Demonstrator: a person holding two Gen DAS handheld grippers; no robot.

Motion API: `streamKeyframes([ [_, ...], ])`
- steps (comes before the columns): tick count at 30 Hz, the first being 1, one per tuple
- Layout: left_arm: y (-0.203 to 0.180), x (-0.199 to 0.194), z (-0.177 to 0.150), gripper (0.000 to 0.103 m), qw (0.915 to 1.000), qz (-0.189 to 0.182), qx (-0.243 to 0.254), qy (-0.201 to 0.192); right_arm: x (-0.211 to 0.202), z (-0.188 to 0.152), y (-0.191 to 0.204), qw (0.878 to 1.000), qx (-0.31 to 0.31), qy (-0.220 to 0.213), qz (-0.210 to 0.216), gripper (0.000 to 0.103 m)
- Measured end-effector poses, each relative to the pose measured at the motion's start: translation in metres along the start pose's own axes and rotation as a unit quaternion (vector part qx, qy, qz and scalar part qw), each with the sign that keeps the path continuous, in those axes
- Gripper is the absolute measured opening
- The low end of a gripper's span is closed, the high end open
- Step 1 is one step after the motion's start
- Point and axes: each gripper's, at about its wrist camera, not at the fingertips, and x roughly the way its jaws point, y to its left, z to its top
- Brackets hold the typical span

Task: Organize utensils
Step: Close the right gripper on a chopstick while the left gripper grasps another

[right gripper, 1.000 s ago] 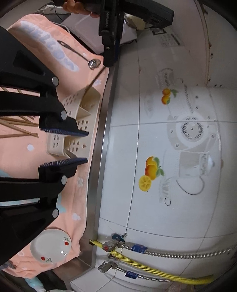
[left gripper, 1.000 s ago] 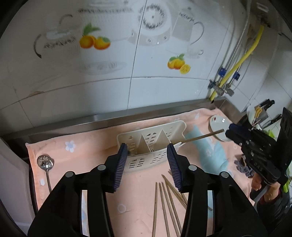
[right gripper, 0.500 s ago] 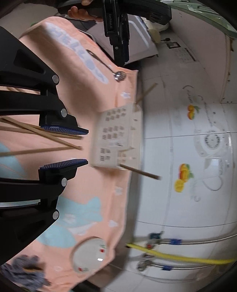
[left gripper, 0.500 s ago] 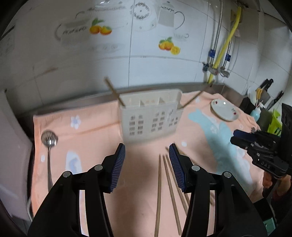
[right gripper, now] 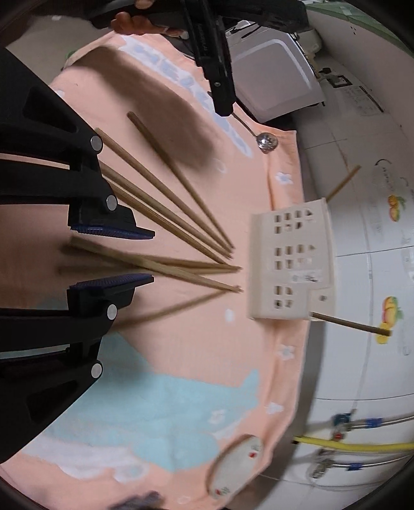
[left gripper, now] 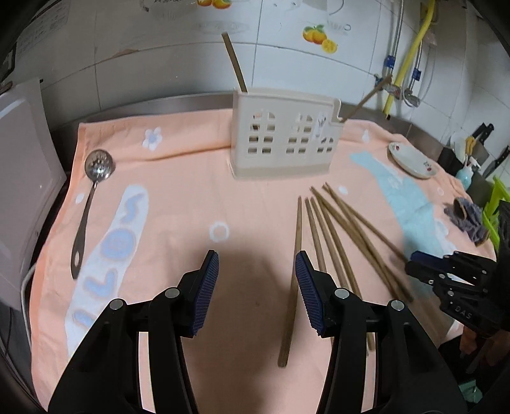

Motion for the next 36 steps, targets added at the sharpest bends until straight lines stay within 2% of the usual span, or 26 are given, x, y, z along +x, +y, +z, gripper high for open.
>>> streamKeyframes([
  [6, -0.005, 0.004, -0.021, 0.05, 0.9999, -0.007, 0.005, 0.013, 0.013, -0.009, 0.0, 1.0, 0.016, 0.014, -0.001, 0.015],
  [15, -0.01, 0.014, -0.041, 0.05, 0.9992, -0.026, 0.001, 0.031, 0.022, -0.012, -0.004, 0.999, 0.029, 0.025, -0.004, 0.014],
  [28, -0.018, 0.032, -0.053, 0.036, 0.9978, -0.038, 0.007, 0.054, 0.025, -0.015, -0.003, 0.999, 0.019, 0.022, -0.018, 0.008],
  [36, -0.02, 0.041, -0.057, 0.025, 0.9972, -0.037, 0.013, 0.063, 0.006, -0.008, -0.003, 1.0, 0.013, -0.005, -0.02, 0.007],
])
